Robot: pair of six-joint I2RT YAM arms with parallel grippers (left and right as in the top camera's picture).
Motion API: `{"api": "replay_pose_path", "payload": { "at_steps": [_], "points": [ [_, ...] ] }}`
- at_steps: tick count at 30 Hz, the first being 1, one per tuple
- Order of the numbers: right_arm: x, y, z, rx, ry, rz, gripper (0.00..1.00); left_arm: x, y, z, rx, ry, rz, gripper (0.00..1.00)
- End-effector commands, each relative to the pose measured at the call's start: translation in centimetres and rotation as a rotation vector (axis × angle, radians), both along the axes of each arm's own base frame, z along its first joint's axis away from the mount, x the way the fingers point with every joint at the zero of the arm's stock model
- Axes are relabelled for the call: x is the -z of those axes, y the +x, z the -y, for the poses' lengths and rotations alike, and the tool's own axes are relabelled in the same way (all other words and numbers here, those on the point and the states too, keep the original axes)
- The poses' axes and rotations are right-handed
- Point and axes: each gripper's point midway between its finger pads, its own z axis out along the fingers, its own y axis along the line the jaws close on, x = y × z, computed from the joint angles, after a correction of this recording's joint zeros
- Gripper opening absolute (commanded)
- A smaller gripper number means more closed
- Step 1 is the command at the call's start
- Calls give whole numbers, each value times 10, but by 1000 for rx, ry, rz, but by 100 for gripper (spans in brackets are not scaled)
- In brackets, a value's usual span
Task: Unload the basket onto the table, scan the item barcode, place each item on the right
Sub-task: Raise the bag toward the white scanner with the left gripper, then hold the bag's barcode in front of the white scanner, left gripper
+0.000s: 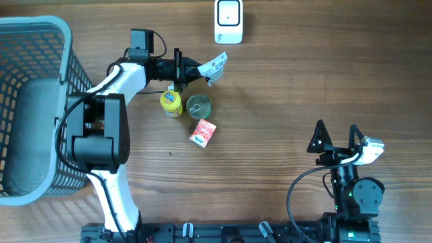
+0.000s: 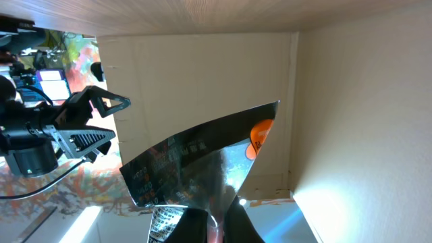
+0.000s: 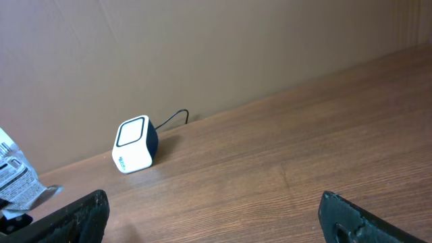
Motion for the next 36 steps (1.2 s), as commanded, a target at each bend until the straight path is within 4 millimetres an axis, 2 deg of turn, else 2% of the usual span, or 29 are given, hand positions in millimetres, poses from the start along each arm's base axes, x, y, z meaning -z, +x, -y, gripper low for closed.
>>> {"api": "replay_pose_path", "payload": {
  "at_steps": [1,16,22,28,30,34,36],
  "points": [
    [-1,0,0,3,-4,5,100,-12,2,-1,-15,-15,-130,4],
    [-1,0,0,3,-5,4,100,-20,-2,-1,10,-50,-155,4],
    [-1,0,0,3,-5,4,100,-40,13,-17,-20,-63,-140,4],
    [-1,0,0,3,-5,4,100,-43,16,-19,-27,-63,-136,4],
    [-1,0,0,3,-5,4,100,-47,20,-17,-20,-66,-65,4],
    [-1,0,0,3,-5,4,100,-59,43,0,-36,-28,251,4],
    [-1,0,0,3,-5,4,100,-65,47,5,-32,-30,319,4]
  ]
}}
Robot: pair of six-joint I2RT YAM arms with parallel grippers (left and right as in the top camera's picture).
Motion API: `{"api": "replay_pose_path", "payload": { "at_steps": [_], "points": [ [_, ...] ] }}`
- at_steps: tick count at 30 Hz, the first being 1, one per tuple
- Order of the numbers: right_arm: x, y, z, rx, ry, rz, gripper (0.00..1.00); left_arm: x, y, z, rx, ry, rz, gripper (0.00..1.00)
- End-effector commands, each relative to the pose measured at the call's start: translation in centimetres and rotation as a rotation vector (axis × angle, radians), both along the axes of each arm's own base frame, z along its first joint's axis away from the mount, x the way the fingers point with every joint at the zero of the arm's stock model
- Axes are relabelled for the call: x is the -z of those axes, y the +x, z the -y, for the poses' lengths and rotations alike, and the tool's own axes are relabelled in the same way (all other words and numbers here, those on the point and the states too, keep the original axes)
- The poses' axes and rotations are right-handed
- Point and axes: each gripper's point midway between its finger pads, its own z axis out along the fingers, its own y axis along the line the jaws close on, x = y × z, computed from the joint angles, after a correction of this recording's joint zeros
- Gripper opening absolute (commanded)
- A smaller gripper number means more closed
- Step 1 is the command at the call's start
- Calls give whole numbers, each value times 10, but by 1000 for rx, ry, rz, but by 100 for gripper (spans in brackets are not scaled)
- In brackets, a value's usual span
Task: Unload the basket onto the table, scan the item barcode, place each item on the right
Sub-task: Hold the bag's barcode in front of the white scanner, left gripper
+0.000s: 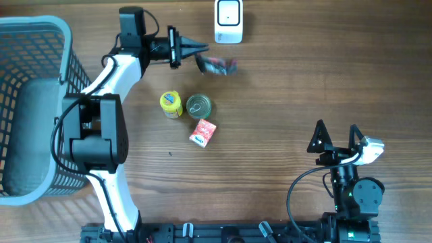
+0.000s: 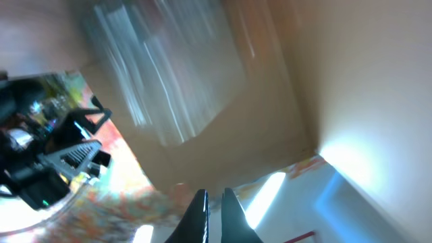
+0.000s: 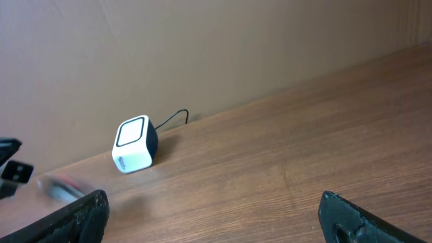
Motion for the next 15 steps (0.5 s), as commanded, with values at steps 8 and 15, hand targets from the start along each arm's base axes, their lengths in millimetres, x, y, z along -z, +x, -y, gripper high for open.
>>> {"api": "replay_pose_path", "payload": {
  "at_steps": [8,15],
  "points": [
    [-1,0,0,3,-5,5,100,-1,36,10,-136,161,415,4],
    [-1,0,0,3,-5,5,100,35,56,27,-174,604,857,67]
  ]
}}
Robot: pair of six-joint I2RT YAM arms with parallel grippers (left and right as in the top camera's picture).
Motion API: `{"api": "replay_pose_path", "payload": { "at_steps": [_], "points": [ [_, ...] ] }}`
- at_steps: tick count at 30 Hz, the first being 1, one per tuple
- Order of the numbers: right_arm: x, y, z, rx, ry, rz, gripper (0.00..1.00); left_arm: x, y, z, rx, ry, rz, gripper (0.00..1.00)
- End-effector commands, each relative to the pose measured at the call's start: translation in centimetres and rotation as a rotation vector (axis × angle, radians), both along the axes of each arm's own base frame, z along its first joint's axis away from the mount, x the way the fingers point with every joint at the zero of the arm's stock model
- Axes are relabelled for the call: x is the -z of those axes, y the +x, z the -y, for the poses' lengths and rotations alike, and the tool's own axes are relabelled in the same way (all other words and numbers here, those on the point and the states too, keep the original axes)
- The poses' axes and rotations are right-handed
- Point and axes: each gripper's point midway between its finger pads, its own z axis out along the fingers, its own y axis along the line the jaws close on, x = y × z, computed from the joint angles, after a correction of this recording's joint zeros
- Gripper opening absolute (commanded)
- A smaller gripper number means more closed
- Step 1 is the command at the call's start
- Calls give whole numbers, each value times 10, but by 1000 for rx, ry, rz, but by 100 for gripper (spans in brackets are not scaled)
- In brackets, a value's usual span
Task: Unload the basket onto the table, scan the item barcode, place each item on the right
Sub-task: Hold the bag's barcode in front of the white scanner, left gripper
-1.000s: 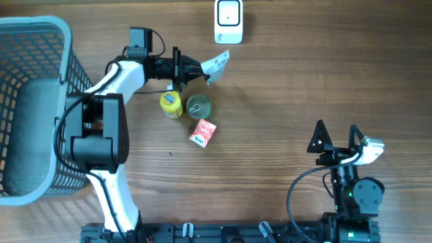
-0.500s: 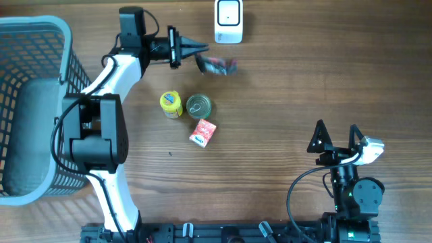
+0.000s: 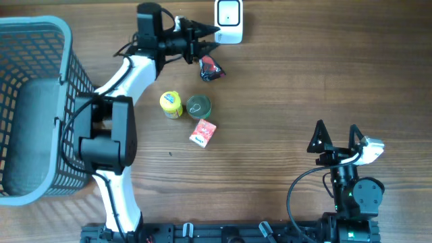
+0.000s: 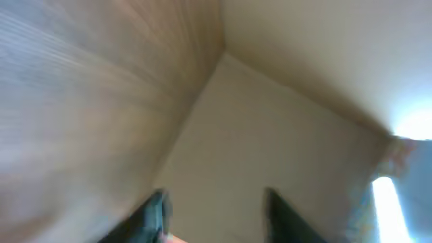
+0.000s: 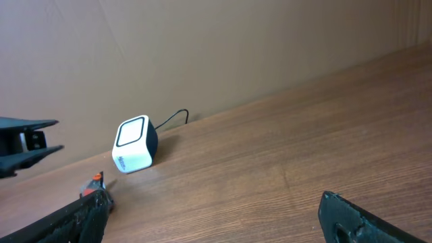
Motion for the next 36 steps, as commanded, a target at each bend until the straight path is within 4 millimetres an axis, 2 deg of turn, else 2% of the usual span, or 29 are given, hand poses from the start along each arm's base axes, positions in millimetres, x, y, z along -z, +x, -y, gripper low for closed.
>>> {"api": "replay_pose_path", "payload": {
  "at_steps": [1,2,3,4,5,6,9,10,11,12,14,18,21,26,30,34,35,36],
  "points": [
    [-1,0,0,3,-5,6,100,31,13,-13,-157,436,184,72],
    [-1,0,0,3,-5,6,100,49,10,-31,-233,645,168,73],
    [-1,0,0,3,-5,6,100,55,6,-44,-299,829,175,77],
    [-1,0,0,3,-5,6,100,52,2,-53,-352,991,216,77],
    [-1,0,0,3,-5,6,100,48,1,-59,-403,1084,238,93],
    [-1,0,0,3,-4,6,100,46,0,-61,-434,1131,252,99],
    [-1,0,0,3,-5,6,100,42,3,-57,-369,1208,348,99],
    [-1,0,0,3,-5,6,100,41,4,-60,-381,1221,350,97],
    [-1,0,0,3,-5,6,100,41,6,-69,-413,1253,346,91],
    [-1,0,0,3,-5,6,100,44,9,-75,-430,1262,338,84],
    [-1,0,0,3,-5,6,100,56,14,-77,-424,1256,324,83],
    [-1,0,0,3,-5,6,100,81,13,-65,-403,1189,267,83],
    [-1,0,0,3,-5,6,100,111,7,-52,-332,1137,210,82],
    [-1,0,0,3,-5,6,100,125,6,-48,-352,1065,136,83],
    [-1,0,0,3,-5,6,100,152,2,-42,-310,1038,92,81],
    [-1,0,0,3,-5,6,100,166,4,-43,-306,1043,82,67],
    [-1,0,0,3,-5,6,100,170,4,-42,-306,1041,83,59],
    [-1,0,0,3,-5,6,99,172,5,-41,-304,1040,82,48]
  ]
}}
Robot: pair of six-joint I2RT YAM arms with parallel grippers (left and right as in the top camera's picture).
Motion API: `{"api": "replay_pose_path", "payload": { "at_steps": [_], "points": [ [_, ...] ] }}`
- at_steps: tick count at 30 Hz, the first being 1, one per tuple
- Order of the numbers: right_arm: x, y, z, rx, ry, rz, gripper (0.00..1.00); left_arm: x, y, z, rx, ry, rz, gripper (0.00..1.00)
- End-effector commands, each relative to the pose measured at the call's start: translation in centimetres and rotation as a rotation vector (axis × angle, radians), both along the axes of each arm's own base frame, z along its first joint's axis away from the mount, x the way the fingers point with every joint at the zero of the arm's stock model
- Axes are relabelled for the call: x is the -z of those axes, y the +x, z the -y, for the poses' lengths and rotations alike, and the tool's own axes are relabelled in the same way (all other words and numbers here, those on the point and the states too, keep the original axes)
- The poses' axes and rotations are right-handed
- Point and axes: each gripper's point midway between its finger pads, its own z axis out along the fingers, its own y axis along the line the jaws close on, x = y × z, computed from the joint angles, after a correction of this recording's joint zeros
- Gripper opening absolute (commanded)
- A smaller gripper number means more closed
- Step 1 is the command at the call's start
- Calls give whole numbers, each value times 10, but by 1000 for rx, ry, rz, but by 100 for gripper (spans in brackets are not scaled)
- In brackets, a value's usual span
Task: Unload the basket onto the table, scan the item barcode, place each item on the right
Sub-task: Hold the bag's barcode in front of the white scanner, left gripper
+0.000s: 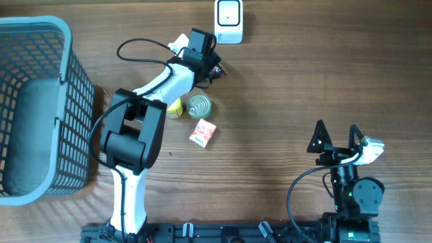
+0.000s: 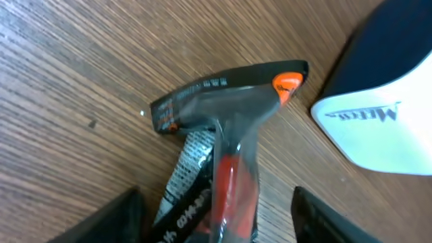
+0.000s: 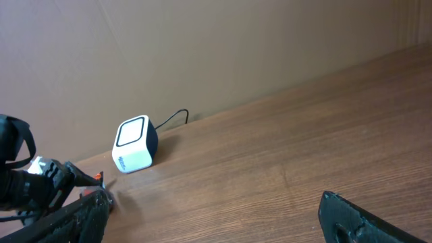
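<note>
The item, a black and silver foil packet (image 2: 223, 128) with red print and an orange corner, lies flat on the wood just left of the white barcode scanner (image 2: 378, 115). My left gripper (image 2: 223, 226) is open and points down over it, one finger on each side, neither touching it. From overhead the packet (image 1: 214, 70) peeks out beside the left wrist, below the scanner (image 1: 228, 20). My right gripper (image 1: 335, 138) rests open at the near right, far from both. In the right wrist view the scanner (image 3: 135, 154) stands by the back wall.
A yellow-lidded can (image 1: 174, 108), a green can (image 1: 198, 106) and a red carton (image 1: 202, 132) sit below the packet. A large grey basket (image 1: 40, 34) fills the left side. The scanner's cable runs to the back wall.
My left gripper was open beside the scanner, level and pointing right. Now it points down over the packet with its fingers astride it. The packet still lies in about the same place.
First my left gripper held the packet up, left of the scanner. Then the packet was out of the shut fingers, blurred over the table. Later it lay on the wood with the gripper open near the scanner. Now the open gripper straddles it. The right arm never moved.
</note>
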Motion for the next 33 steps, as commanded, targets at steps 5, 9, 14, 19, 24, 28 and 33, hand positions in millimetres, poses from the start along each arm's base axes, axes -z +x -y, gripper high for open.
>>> {"api": "replay_pose_path", "payload": {
  "at_steps": [5,9,14,19,24,28,33],
  "points": [
    [-1,0,0,3,-5,5,100,25,5,-6,-16,-8,-19,33],
    [-1,0,0,3,-5,5,100,26,7,-13,-29,-6,-21,4],
    [-1,0,0,3,-5,5,100,26,9,-20,-42,-7,-24,4],
    [-1,0,0,3,-5,5,100,20,10,-16,-31,-28,-12,4],
    [-1,0,0,3,-5,5,100,-25,28,-13,-40,-57,111,4],
    [-1,0,0,3,-5,5,100,-89,49,-11,-36,1,308,4],
    [-1,0,0,3,-5,5,100,-111,53,3,-32,22,398,4]
  ]
}}
